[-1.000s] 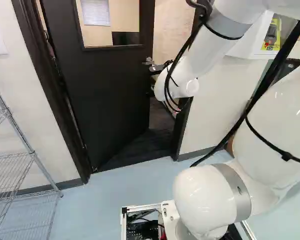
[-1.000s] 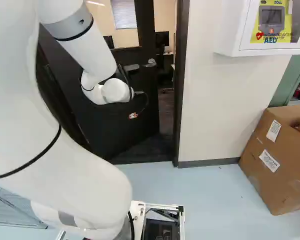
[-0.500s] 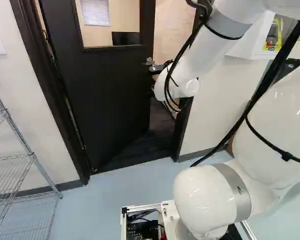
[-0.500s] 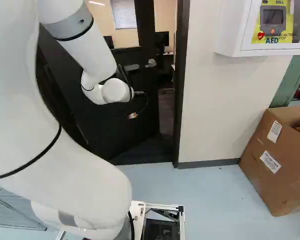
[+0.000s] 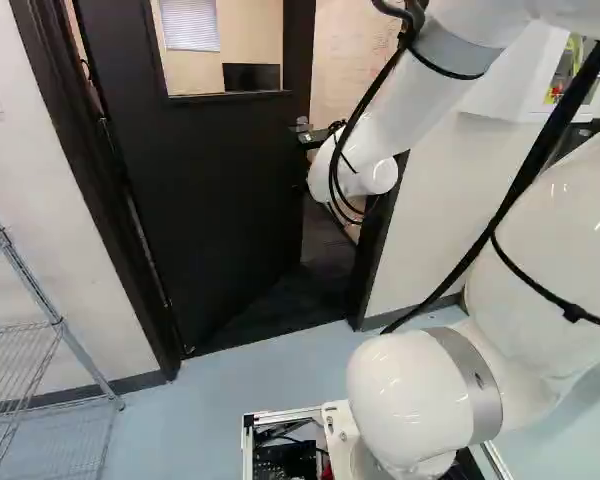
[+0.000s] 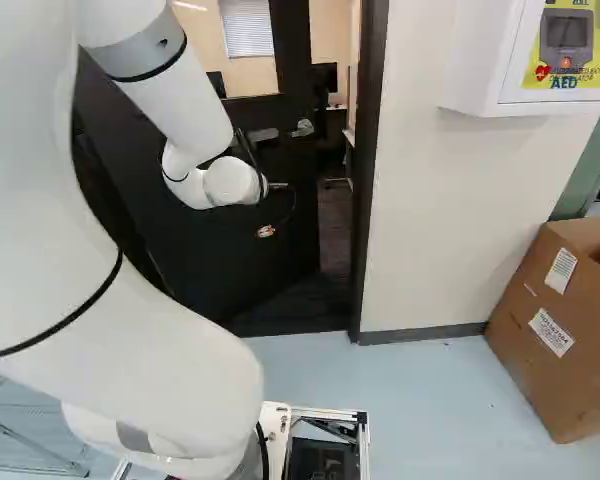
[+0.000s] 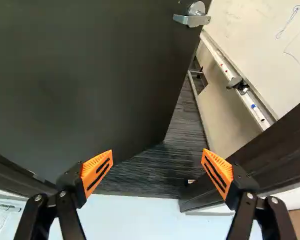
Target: Open the door and move inside
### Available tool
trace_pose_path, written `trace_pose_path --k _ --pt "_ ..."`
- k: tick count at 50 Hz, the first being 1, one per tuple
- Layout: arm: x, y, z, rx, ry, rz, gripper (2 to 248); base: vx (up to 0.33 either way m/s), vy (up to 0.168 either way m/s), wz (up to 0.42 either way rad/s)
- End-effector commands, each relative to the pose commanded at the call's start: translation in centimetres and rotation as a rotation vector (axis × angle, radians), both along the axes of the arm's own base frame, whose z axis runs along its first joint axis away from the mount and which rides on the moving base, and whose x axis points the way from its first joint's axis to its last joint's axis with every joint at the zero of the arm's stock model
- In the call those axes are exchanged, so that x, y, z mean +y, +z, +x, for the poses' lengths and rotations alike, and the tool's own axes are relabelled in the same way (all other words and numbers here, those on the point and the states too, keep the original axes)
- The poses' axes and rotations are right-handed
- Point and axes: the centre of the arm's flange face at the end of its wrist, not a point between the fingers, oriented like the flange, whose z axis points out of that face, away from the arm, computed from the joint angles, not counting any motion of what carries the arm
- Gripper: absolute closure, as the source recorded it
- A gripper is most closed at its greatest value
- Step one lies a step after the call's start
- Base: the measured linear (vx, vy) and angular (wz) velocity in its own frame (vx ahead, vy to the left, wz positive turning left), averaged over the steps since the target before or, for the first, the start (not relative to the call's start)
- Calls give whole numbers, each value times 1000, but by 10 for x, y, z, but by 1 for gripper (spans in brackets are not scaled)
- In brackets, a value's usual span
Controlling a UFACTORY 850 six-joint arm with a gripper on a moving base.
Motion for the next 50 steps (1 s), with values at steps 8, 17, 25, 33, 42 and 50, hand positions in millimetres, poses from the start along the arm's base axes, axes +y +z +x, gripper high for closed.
trace_pose_path --k 8,17,25,33,42,50 --pt "0 0 0 0 0 0 3 96 50 -14" --pt "0 0 0 0 0 0 3 100 53 -17" --pt "0 0 0 0 0 0 3 98 53 -17" --pt "0 0 0 0 0 0 3 96 55 -16" --pt "0 0 0 0 0 0 3 88 57 -16" --pt "0 0 0 0 0 0 3 81 60 -13"
